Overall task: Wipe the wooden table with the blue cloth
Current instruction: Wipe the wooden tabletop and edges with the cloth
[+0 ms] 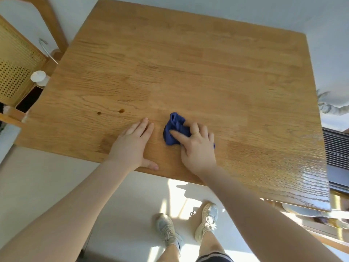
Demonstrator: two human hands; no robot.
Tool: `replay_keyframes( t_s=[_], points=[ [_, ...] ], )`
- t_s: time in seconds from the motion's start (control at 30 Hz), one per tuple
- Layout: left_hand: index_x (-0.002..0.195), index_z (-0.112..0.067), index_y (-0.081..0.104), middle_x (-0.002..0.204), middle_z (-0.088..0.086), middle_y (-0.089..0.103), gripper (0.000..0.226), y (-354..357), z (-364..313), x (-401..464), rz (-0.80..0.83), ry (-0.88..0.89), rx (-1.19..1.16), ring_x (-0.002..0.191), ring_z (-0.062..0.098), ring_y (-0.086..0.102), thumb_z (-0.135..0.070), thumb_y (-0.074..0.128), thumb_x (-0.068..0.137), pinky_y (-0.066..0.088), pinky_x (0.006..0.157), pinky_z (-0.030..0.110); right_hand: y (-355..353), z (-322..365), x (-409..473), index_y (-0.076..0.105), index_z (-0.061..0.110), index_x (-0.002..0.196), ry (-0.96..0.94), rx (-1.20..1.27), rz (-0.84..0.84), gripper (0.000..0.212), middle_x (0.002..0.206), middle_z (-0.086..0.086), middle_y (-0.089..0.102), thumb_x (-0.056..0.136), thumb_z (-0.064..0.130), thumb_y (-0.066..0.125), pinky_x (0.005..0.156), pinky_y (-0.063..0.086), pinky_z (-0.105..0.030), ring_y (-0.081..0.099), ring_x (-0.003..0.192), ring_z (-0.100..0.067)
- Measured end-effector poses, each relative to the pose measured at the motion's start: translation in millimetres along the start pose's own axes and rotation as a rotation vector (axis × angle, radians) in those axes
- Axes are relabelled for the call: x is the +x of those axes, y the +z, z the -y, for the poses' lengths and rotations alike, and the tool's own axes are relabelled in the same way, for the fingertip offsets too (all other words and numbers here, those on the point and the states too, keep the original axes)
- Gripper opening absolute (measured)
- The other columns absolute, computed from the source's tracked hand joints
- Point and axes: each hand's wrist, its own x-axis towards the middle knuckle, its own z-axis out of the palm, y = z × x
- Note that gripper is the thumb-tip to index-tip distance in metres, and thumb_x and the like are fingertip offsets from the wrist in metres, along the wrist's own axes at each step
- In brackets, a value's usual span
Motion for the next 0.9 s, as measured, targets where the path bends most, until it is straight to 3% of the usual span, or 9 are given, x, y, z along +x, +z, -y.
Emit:
replay_keyframes(
  t_s=[0.17, 0.33, 0.4, 0.53, 0.7, 0.9],
  points=[
    [0.149, -0.019, -0.007, 0.157, -0.002, -0.016, 0.128, -1, 0, 3, -0.007, -0.010, -0.051, 0.145, 0.018, -0.003, -0.071, 0.066, 0.058, 0.013, 0.117, 0.035, -2, 1, -9, 0.063, 0.036, 0.111, -0.208, 0.029, 0.078, 0.045, 0.116, -0.005, 0.056, 0.077, 0.022, 0.038, 0.070, 0.030, -0.035, 0.044, 0.094, -0.028],
    [0.150, -0.016, -0.007, 0.157, -0.001, -0.016, 0.131, 3, 0, 2, -0.025, -0.018, -0.025, 0.145, 0.016, -0.003, -0.072, 0.065, 0.056, 0.008, 0.116, 0.031, 1, -2, 65, 0.057, 0.037, 0.122, 0.098, 0.010, 0.012, 0.043, 0.130, -0.006, 0.044, 0.087, 0.016, 0.044, 0.084, 0.028, -0.041, 0.039, 0.106, -0.033],
    [0.149, -0.014, -0.008, 0.157, 0.000, -0.016, 0.131, 3, -1, 1, -0.023, -0.024, -0.019, 0.145, 0.016, -0.003, -0.072, 0.065, 0.057, 0.003, 0.116, 0.031, 4, 4, 67, 0.055, 0.036, 0.124, 0.094, 0.005, 0.005, 0.044, 0.132, -0.007, 0.042, 0.087, 0.014, 0.045, 0.086, 0.028, -0.042, 0.038, 0.109, -0.033],
    [0.149, -0.013, -0.009, 0.157, 0.001, -0.017, 0.128, 4, -1, -3, -0.019, -0.035, -0.034, 0.145, 0.015, -0.007, -0.071, 0.064, 0.060, -0.001, 0.117, 0.032, 3, 5, 19, 0.063, 0.034, 0.112, -0.114, 0.026, 0.037, 0.045, 0.117, -0.009, 0.054, 0.076, 0.016, 0.044, 0.072, 0.032, -0.038, 0.043, 0.097, -0.031],
    [0.147, -0.006, -0.013, 0.155, 0.010, -0.023, 0.139, 2, -7, -10, -0.055, -0.198, -0.002, 0.145, 0.021, -0.014, -0.075, 0.065, 0.054, -0.008, 0.115, 0.034, -3, -10, 11, 0.064, 0.038, 0.110, -0.323, 0.053, 0.137, 0.047, 0.116, -0.003, 0.055, 0.076, 0.022, 0.036, 0.070, 0.030, -0.034, 0.046, 0.094, -0.028],
    [0.145, -0.002, -0.015, 0.153, 0.019, -0.022, 0.152, 0, -12, -13, -0.018, -0.425, -0.029, 0.143, 0.030, -0.015, -0.083, 0.063, 0.042, -0.006, 0.116, 0.041, -1, 4, 77, 0.050, 0.038, 0.128, -0.082, 0.000, 0.109, 0.047, 0.137, -0.005, 0.037, 0.087, 0.016, 0.044, 0.085, 0.027, -0.040, 0.035, 0.110, -0.032]
  ],
)
